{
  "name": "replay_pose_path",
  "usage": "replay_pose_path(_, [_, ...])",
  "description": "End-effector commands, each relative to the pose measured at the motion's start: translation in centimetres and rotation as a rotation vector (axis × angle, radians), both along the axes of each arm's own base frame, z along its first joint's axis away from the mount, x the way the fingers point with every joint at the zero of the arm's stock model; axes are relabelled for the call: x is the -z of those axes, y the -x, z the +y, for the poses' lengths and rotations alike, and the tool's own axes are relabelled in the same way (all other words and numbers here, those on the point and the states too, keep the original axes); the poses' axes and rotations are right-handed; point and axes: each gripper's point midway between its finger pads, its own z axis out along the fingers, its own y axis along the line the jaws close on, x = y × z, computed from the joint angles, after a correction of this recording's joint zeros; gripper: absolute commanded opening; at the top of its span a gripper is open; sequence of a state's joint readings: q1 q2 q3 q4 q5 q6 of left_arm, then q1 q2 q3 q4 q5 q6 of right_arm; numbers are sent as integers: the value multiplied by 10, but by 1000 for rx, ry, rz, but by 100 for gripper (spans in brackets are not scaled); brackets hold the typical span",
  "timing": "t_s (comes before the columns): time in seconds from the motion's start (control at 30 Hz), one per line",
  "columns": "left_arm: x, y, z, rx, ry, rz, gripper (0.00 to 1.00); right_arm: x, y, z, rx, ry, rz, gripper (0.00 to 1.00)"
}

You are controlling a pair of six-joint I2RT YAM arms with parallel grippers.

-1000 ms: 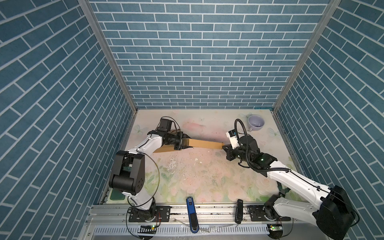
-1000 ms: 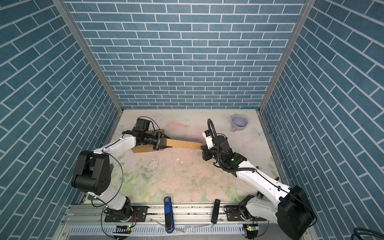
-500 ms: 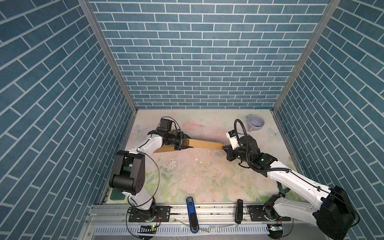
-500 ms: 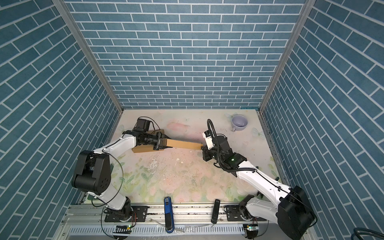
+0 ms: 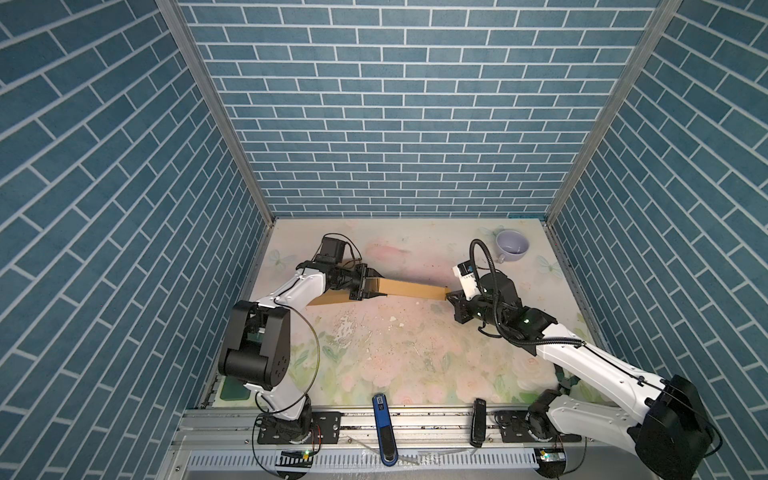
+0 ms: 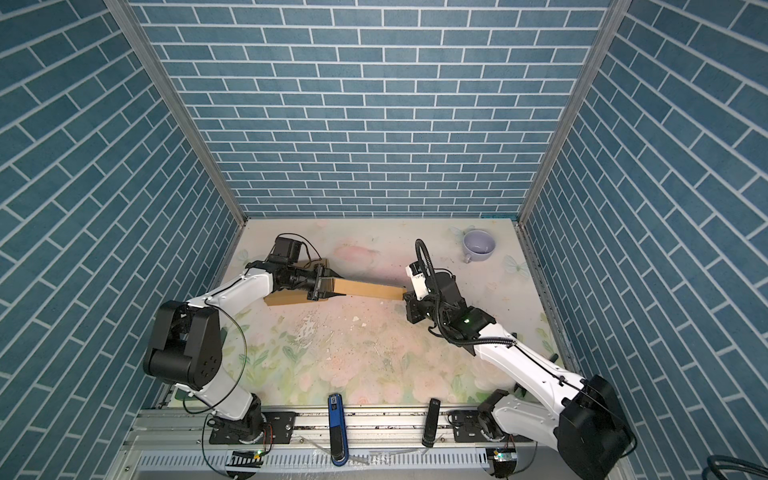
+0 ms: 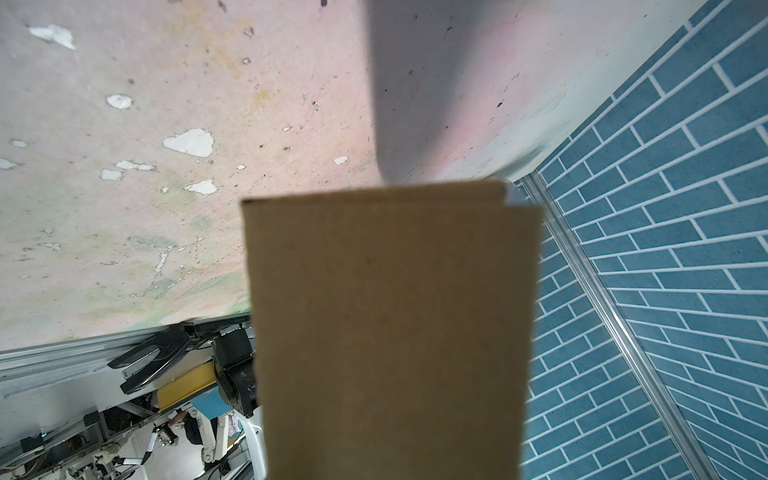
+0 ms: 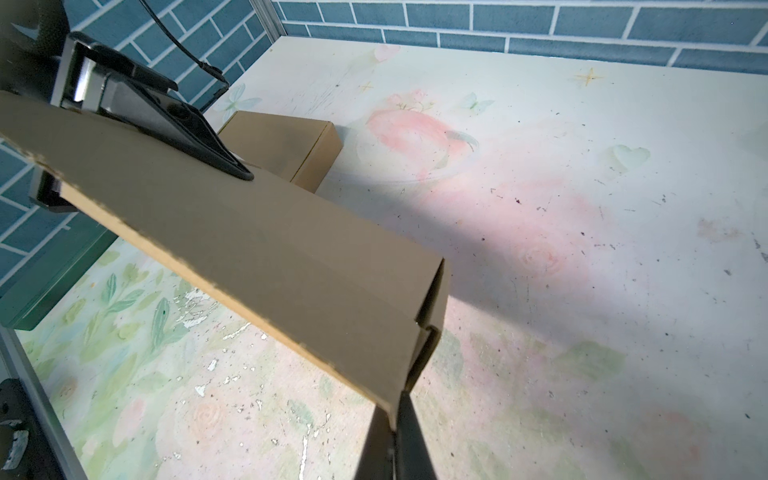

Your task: Fold the paper box

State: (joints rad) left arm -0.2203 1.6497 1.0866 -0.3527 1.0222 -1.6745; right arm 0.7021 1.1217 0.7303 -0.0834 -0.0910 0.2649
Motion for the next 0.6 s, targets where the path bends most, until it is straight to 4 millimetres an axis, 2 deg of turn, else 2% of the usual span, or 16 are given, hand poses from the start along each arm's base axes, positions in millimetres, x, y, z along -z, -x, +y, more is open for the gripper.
replay_pose_path(0.0, [-10,-4,-6,5,36,-22,0,12,13,2,-24,3,42,0])
replay_pose_path(0.57, [-16,-10,-8,-10,50,-39,0,15,13,3,-14,-33,27,0])
